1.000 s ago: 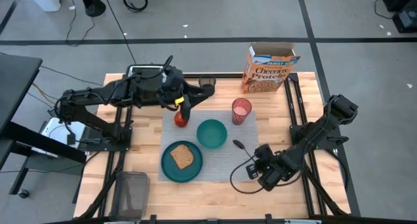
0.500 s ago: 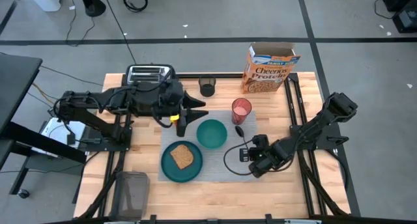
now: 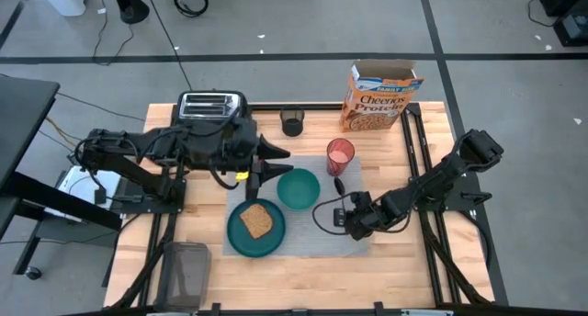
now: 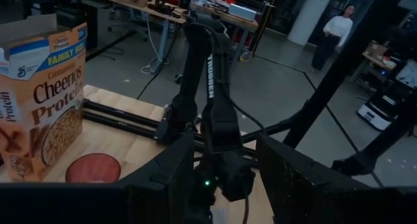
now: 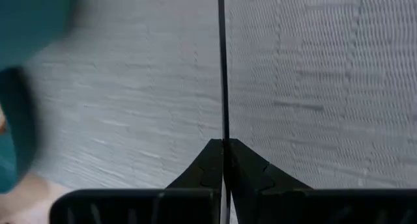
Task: Arrange a breakfast setting
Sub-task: Put the black spoon on the gray placemat to the bottom right of the dark green bowl
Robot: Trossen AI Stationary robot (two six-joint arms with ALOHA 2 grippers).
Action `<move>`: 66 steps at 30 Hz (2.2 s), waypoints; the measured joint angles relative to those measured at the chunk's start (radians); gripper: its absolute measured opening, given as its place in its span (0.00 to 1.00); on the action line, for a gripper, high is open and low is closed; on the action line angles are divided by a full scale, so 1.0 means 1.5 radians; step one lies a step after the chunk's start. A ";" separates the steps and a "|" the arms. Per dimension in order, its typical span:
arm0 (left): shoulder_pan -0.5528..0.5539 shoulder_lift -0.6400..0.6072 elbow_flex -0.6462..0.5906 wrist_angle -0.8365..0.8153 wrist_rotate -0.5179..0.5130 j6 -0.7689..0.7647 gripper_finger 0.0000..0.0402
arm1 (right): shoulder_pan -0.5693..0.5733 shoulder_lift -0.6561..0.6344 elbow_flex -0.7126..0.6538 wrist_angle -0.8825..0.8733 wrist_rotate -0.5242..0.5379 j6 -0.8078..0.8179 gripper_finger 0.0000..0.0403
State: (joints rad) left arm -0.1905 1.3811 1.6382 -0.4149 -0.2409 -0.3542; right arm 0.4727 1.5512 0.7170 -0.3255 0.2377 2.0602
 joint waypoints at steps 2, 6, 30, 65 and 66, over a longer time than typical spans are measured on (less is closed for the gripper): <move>0.000 0.000 0.000 0.000 -0.001 0.002 0.43 | -0.006 0.000 0.000 -0.006 -0.020 -0.005 0.06; 0.010 0.000 0.000 0.000 0.000 0.007 0.43 | -0.026 0.000 0.000 -0.005 -0.076 -0.035 0.07; 0.046 -0.073 0.001 -0.053 -0.001 0.083 0.43 | -0.141 -0.143 -0.014 -0.233 -0.085 -0.247 0.28; 0.041 -0.072 0.001 -0.090 0.000 0.068 0.43 | -0.309 -0.088 -0.031 -0.143 -0.034 -0.552 0.28; 0.041 -0.072 0.001 -0.091 0.000 0.068 0.43 | -0.309 -0.088 -0.031 -0.142 -0.035 -0.552 0.28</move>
State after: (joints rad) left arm -0.1284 1.2733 1.6390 -0.5511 -0.2409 -0.2519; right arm 0.0097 1.4197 0.6712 -0.5386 0.1847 1.2329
